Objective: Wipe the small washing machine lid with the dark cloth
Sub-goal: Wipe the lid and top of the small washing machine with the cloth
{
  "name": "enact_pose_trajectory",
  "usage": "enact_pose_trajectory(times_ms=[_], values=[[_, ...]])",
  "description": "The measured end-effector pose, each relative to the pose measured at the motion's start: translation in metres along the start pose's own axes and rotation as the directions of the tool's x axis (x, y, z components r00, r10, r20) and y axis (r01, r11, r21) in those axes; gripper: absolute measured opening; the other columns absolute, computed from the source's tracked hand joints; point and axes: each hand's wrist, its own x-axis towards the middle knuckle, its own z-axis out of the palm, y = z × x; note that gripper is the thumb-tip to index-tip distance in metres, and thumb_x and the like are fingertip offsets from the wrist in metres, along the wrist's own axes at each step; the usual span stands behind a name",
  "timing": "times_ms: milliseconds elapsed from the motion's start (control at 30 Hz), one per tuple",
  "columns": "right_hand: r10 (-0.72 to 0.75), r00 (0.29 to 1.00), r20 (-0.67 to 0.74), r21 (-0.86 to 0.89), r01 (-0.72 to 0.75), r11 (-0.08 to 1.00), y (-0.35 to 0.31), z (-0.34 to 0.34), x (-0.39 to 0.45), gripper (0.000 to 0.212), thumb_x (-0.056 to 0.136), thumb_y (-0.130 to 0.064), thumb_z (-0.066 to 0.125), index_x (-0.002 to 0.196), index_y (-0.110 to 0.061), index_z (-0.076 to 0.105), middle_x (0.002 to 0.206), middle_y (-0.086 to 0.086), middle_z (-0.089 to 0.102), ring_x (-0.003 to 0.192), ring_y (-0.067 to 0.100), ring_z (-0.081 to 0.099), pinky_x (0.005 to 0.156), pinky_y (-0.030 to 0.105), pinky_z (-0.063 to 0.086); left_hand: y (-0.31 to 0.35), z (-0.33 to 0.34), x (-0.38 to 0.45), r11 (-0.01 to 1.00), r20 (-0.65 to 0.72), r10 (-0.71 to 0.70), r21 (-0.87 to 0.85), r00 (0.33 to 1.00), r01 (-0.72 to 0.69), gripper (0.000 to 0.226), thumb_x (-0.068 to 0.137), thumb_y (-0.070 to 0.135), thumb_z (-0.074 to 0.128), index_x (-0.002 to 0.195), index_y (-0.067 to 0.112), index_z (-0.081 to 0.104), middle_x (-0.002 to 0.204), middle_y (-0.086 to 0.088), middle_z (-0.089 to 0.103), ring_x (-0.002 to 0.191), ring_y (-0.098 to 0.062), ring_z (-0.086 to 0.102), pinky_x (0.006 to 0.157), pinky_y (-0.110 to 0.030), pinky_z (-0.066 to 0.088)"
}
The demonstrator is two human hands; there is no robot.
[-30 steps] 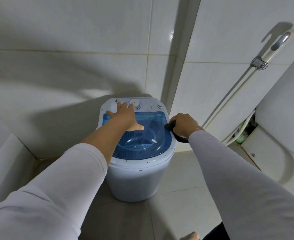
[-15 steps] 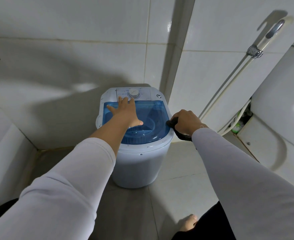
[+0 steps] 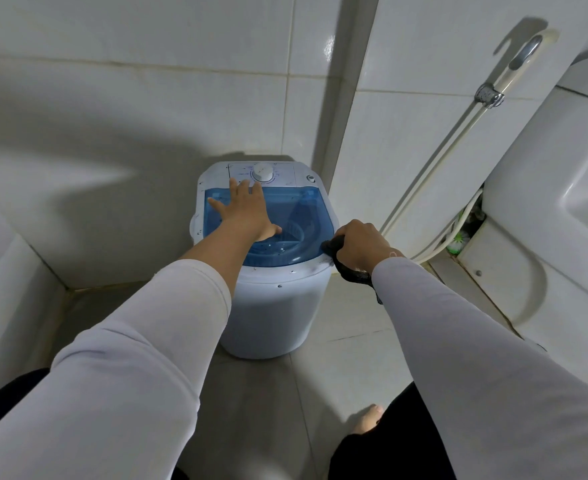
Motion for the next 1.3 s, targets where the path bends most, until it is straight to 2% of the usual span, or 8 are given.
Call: enact_pose_trajectory(times_ms=[200,400,500,700,933,1067,1200,1300], values=[[0.001,1.000,-0.009,-0.030,-0.001,1.000,-0.009,0.007,-0.013,0.029,0.087,-0.016,0.055,0.113,-0.007,0.063,0.109,0.015,0.065,0.084,0.028,0.054,0.077,0.034,0.049,-0.010,-0.002,-0.009,0.999,0.032,0.036,-0.005,0.999,-0.035,0.113,0.074,0.058,0.070,0.153,0.016,0.001,0.161,-0.007,-0.002,0.148,-0.029,-0.014,0.111,-0.068,0.005],[-0.007,1.000,-0.004,-0.037,0.007,0.999,-0.022,0.013,-0.023,0.031,0.088,-0.022,0.058,0.114,-0.006,0.062,0.110,0.015,0.065,0.093,0.031,0.061,0.080,0.035,0.052,-0.023,-0.002,-0.019,0.998,0.095,0.049,0.024,0.994,-0.051,0.118,0.071,0.057,0.073,0.153,0.019,-0.002,0.162,-0.006,-0.006,0.148,-0.029,-0.016,0.111,-0.068,0.004],[-0.026,1.000,0.014,-0.059,0.027,0.998,-0.032,0.015,-0.028,0.031,0.089,-0.018,0.055,0.116,-0.004,0.060,0.112,0.016,0.064,0.088,0.029,0.057,0.081,0.034,0.050,-0.028,0.000,-0.022,0.999,0.111,0.050,0.010,0.993,-0.051,0.120,0.069,0.057,0.075,0.153,0.021,-0.002,0.162,-0.006,-0.007,0.147,-0.029,-0.018,0.110,-0.068,0.002],[-0.051,0.997,0.052,-0.046,0.054,0.998,-0.049,0.025,-0.034,0.030,0.088,-0.018,0.056,0.115,-0.004,0.060,0.111,0.015,0.065,0.090,0.027,0.059,0.079,0.032,0.050,-0.033,0.002,-0.024,0.998,0.077,0.067,0.004,0.995,-0.067,0.119,0.068,0.056,0.076,0.153,0.021,0.001,0.162,-0.007,-0.004,0.148,-0.029,-0.015,0.110,-0.069,0.002],[-0.086,0.995,0.053,-0.033,0.088,0.996,-0.063,0.033,-0.041,0.031,0.089,-0.019,0.057,0.114,-0.002,0.059,0.106,0.016,0.065,0.081,0.024,0.054,0.072,0.028,0.043,-0.036,0.005,-0.025,0.997,0.050,0.074,-0.004,0.996,-0.073,0.117,0.069,0.058,0.074,0.153,0.020,0.002,0.162,-0.007,-0.005,0.148,-0.030,-0.015,0.109,-0.069,0.002],[-0.112,0.992,0.062,-0.038,0.115,0.993,-0.071,0.038,-0.042,0.029,0.088,-0.016,0.057,0.113,-0.001,0.058,0.103,0.016,0.063,0.081,0.023,0.053,0.074,0.028,0.045,-0.037,0.006,-0.025,0.997,0.043,0.079,-0.019,0.996,-0.078,0.118,0.068,0.059,0.074,0.153,0.020,0.001,0.162,-0.008,-0.005,0.148,-0.030,-0.015,0.110,-0.069,0.002],[-0.133,0.989,0.071,-0.026,0.135,0.991,-0.077,0.042,-0.040,0.030,0.089,-0.016,0.057,0.115,-0.001,0.060,0.105,0.016,0.066,0.082,0.023,0.057,0.083,0.031,0.051,-0.038,0.007,-0.025,0.996,0.039,0.080,-0.030,0.996,-0.079,0.118,0.069,0.060,0.073,0.153,0.019,0.001,0.162,-0.008,-0.006,0.148,-0.031,-0.016,0.110,-0.069,0.002],[-0.155,0.985,0.076,-0.008,0.156,0.988,-0.079,0.043,-0.041,0.027,0.089,-0.017,0.057,0.112,-0.002,0.062,0.096,0.014,0.064,0.079,0.022,0.056,0.077,0.028,0.049,-0.039,0.008,-0.025,0.997,0.039,0.071,-0.044,0.997,-0.070,0.119,0.068,0.060,0.074,0.153,0.019,0.001,0.162,-0.007,-0.006,0.148,-0.031,-0.016,0.110,-0.069,0.002]])
